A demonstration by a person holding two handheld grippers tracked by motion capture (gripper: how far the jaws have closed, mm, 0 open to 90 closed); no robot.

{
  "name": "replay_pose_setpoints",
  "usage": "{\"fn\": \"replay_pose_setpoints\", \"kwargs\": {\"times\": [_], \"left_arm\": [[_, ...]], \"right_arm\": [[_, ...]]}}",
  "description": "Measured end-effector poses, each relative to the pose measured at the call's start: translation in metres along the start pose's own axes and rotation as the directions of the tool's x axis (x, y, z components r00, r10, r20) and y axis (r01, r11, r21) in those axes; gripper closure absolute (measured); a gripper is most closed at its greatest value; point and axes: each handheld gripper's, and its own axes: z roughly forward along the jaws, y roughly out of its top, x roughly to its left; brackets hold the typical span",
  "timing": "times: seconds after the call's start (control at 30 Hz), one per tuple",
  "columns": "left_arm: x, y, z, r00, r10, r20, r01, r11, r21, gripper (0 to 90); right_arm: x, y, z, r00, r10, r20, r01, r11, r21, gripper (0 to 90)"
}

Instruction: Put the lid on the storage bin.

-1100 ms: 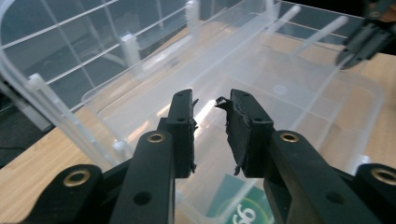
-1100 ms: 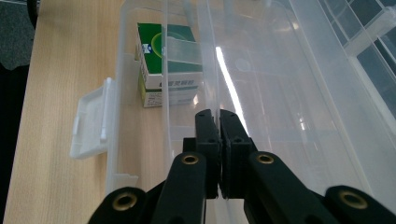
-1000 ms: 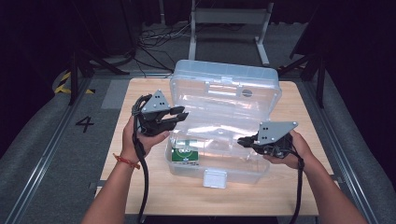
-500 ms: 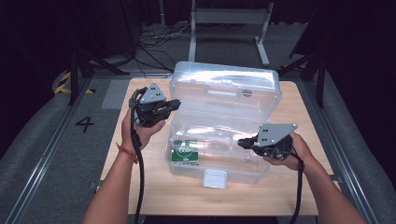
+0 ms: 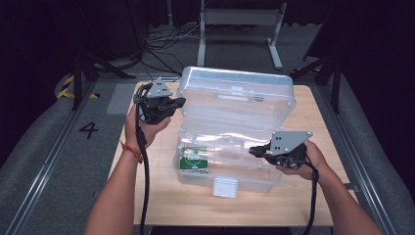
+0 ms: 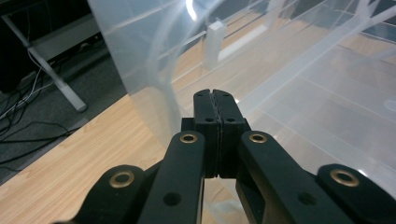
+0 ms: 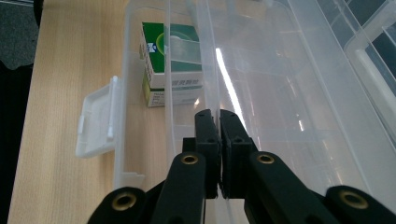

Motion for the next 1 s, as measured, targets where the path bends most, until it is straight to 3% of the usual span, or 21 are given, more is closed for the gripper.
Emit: {"fn": "replay_pose_setpoints", "kwargs": {"times": [0.13,0.3,0.47,0.73,1.0], "left_arm": [[0.0045,0.0024,-0.0001,0.9999,-0.008,-0.007,0.008,1.0000,-0.003,89.9],[0.0081,0.0033,0.0000,0.9999,-0.006,0.014,0.006,1.0000,0.001,90.0],[0.0067,0.0027,-0.0023,0.9995,-0.021,0.023,0.022,0.9996,-0.018,90.0],[0.0042,0.0021,-0.0082,0.9996,-0.001,0.029,0.002,0.9995,-0.031,89.9],[-0.0018,-0.0034,-0.0094,0.9991,0.000,0.043,0.002,0.9989,-0.047,89.9]], "right_arm": [[0.0005,-0.0004,-0.0003,1.0000,-0.002,-0.001,0.002,1.0000,0.002,87.9],[0.0009,-0.0011,-0.0007,1.0000,0.000,-0.001,0.000,1.0000,0.001,87.9],[0.0019,-0.0015,-0.0010,1.0000,0.001,0.004,-0.001,1.0000,0.001,87.4],[0.0051,-0.0024,-0.0022,0.9991,0.009,0.041,-0.009,1.0000,0.000,83.7],[0.0081,-0.0035,-0.0041,0.9990,0.010,0.044,-0.010,0.9999,0.002,79.0]]}}
